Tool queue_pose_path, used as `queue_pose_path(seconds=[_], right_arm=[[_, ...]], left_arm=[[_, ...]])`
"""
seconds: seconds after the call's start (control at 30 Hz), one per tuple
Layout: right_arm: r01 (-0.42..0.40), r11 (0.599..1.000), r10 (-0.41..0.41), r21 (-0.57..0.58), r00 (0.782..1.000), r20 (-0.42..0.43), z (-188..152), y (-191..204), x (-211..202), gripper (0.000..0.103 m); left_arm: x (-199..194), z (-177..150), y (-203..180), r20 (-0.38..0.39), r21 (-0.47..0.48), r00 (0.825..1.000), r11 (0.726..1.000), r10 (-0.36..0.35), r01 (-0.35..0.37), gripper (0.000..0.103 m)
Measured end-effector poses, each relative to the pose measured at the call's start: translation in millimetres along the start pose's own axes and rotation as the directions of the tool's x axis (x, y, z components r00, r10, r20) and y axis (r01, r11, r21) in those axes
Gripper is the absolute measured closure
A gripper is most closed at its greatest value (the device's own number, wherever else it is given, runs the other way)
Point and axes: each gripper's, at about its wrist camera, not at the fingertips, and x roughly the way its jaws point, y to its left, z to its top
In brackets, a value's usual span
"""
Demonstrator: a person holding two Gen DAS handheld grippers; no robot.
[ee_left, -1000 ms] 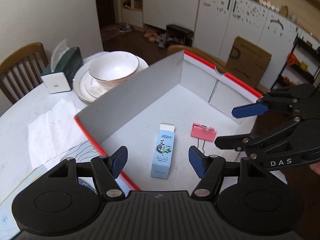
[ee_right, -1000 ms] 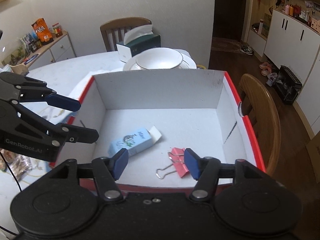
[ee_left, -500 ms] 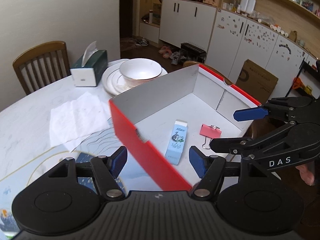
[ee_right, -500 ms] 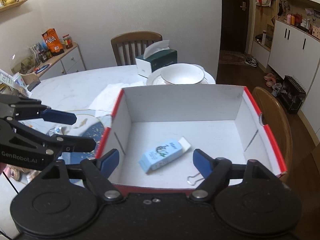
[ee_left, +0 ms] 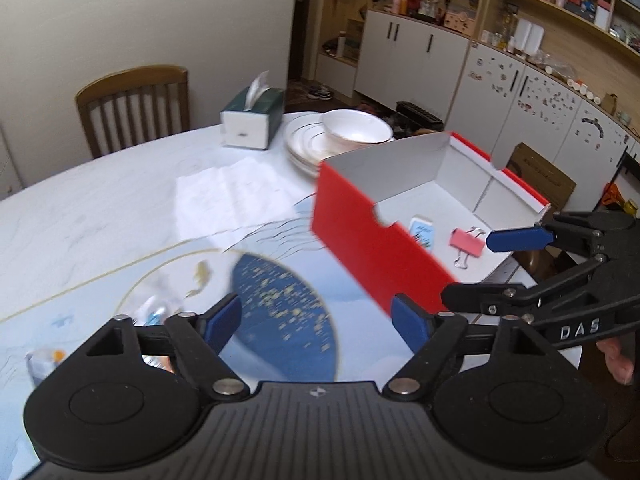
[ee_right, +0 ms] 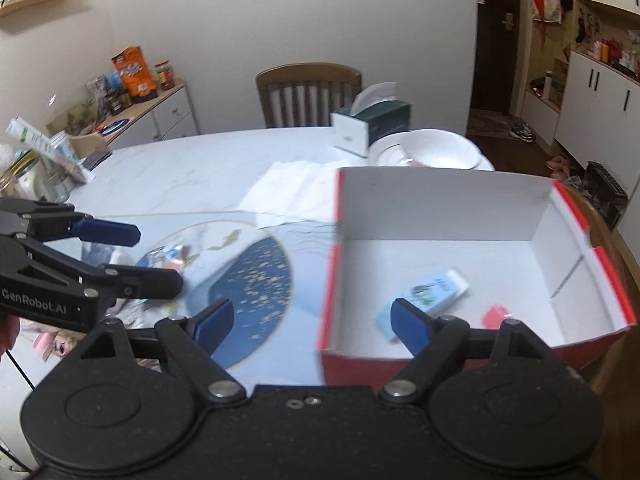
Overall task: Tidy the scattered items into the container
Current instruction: 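Move both open tools back toward the scattered items on the table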
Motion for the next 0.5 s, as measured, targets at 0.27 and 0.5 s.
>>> queue_pose_path(seconds=[0.27,0.5], right_arm=[[-0.017,1.0,0.017,-0.011,1.0,-0.02,-7,57,11,0.018],[0.023,1.0,-0.023,-0.002,0.999,-0.038,-18,95,28,0.018]], left_arm=[[-28,-24,46,0.032,-0.036,0.998,0.998,0.048,-0.047,0.001],[-46,-49,95,0.042,-0.06,0.993,0.992,0.113,-0.11,0.001]])
